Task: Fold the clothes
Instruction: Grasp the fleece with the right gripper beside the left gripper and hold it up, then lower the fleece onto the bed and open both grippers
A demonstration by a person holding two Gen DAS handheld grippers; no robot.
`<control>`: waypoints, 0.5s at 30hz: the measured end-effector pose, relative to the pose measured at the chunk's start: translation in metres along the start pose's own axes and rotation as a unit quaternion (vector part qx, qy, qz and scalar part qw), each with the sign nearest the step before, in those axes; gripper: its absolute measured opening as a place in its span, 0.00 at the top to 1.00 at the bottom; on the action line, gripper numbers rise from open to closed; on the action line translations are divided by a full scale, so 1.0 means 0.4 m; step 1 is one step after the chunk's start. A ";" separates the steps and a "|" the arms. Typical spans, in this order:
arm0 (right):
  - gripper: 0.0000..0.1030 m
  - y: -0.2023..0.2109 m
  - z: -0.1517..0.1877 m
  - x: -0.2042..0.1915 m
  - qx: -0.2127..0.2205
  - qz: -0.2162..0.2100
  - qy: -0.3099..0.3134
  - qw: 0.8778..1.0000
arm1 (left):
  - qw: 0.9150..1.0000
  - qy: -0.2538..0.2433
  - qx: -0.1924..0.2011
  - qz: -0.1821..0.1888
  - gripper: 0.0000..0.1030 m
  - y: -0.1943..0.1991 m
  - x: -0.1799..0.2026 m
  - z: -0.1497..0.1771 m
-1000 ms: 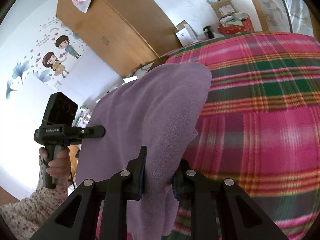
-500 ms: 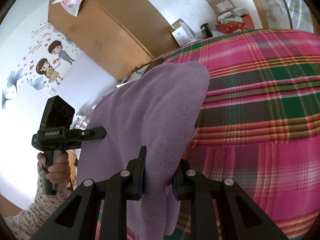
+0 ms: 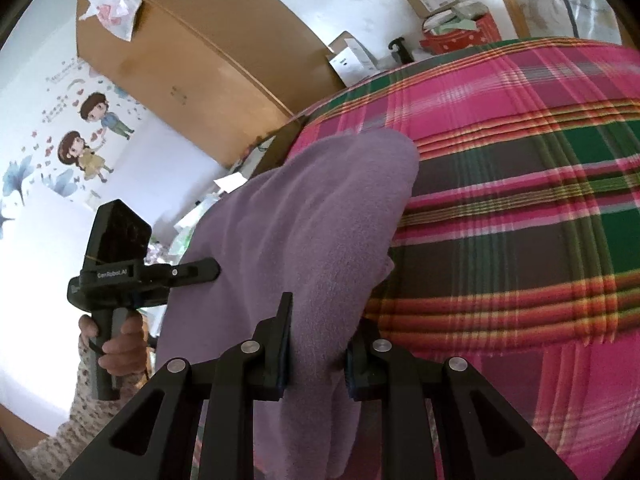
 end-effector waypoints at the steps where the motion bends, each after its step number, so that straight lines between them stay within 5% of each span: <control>1: 0.80 -0.004 -0.001 0.005 -0.002 0.002 -0.001 1.000 | 1.000 0.001 -0.002 0.003 0.69 -0.004 -0.007 0.001; 15: 0.73 -0.011 0.008 0.045 -0.002 0.010 -0.004 1.000 | 0.999 0.010 -0.001 0.038 0.57 -0.023 -0.052 0.008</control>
Point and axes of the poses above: each gripper's, at about its wrist camera, not at the fingertips, and y roughly against the way its jaws point, x to its right, z to its underside, the point moved 3 cm from there along -y, roughly the way its jaws point, and after that the axes turned 14 degrees about -z, right-handed, at the moved point
